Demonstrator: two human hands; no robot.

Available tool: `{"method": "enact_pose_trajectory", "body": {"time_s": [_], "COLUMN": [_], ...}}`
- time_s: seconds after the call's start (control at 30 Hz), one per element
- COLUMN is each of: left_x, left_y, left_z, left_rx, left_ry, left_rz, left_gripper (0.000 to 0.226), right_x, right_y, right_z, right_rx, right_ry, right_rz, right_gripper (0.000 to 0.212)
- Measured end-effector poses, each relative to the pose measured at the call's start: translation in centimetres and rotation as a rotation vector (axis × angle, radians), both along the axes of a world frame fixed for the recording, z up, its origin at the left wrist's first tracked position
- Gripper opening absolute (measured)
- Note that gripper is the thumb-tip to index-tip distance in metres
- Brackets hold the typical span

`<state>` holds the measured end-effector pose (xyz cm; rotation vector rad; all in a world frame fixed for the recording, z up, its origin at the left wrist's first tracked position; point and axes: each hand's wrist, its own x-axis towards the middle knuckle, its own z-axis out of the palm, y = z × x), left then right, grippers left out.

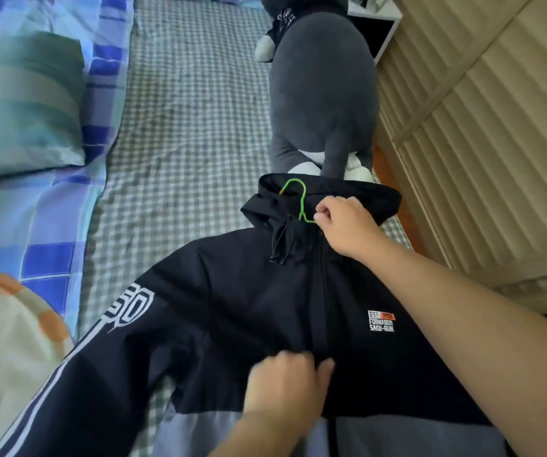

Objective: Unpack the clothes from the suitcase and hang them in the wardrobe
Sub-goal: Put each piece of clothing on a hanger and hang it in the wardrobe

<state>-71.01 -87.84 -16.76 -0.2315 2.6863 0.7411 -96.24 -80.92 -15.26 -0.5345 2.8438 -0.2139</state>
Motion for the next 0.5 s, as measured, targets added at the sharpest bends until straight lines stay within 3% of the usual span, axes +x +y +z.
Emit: {"method": "enact_pose_trajectory", "body": {"time_s": [0.07,0.13,0.3,0.43,0.5], "left_x": [-1.2,-1.8,-1.0,-0.4,0.3], "left_y": [-2.5,-4.8,-7.4,-7.4,-7.9], "left_z": [-1.5,-3.8,-8.1,-7.6,-6.0], "left_rx": [-0.109,-0.196,-0.269,-0.298,-0.304], "left_ry": [0.260,0.290,0.174,0.144,0.097], "left_rz": [0.050,0.069,-0.010,-0.053,-0.033], "left_gripper": [0.028,0.013,0.049,0.055,0.054], "right_x": [-1.0,-1.9,-1.5,-0.3,0.9], "right_y": [-0.6,-1.1,-1.8,-0.4,0.9], "right_z": [-0.5,-1.3,-3.2,-1.6,0.0], "right_rx": [-0.044,-0.006,0.157,0.245,0.200], "right_ry": [-0.065,-0.077,-0.011,-0.101,-0.155], "right_rz": [-0.046,-0.087,0.016,0.116,0.116], "right_gripper": [0.023,0.027,0.021,0.009,0.015]}}
